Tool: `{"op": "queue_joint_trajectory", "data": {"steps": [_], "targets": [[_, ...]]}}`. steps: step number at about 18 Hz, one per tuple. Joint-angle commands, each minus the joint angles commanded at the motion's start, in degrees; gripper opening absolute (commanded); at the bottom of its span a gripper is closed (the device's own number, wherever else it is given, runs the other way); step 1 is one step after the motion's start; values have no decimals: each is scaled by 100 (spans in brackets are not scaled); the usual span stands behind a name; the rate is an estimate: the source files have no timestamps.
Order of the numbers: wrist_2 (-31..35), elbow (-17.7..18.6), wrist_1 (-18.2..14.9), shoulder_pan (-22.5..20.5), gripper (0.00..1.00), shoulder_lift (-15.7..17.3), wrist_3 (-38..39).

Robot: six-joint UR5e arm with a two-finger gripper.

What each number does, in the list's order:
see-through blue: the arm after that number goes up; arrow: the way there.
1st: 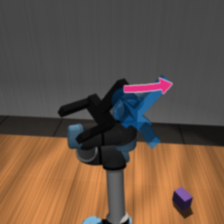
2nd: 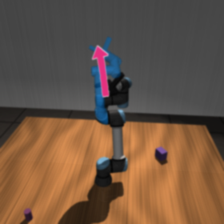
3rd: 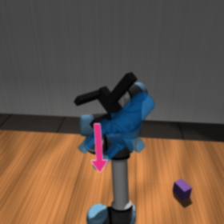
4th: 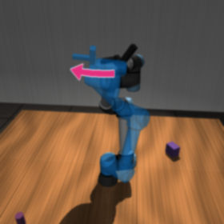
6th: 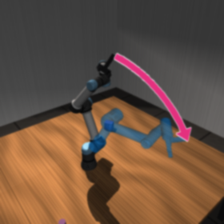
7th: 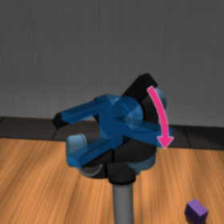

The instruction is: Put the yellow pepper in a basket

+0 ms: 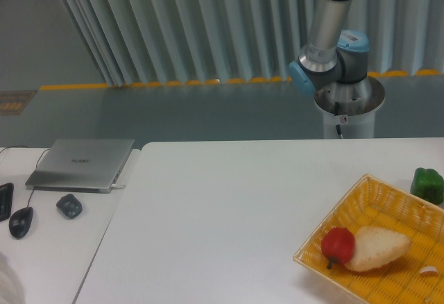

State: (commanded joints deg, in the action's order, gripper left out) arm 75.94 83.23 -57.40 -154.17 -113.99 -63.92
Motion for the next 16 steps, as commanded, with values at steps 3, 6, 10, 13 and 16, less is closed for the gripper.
{"op": "queue_joint_trajectory", "data": {"steps": [3, 6, 10, 13, 16], "targets": [[0, -26, 238, 194, 42, -88, 134], [-9, -62, 545, 282, 46, -229, 125], [-9, -88, 564, 318, 88, -238, 64], [-17, -62, 564, 388, 100, -159, 64], [-17, 52, 555, 476, 100, 209, 46]]}}
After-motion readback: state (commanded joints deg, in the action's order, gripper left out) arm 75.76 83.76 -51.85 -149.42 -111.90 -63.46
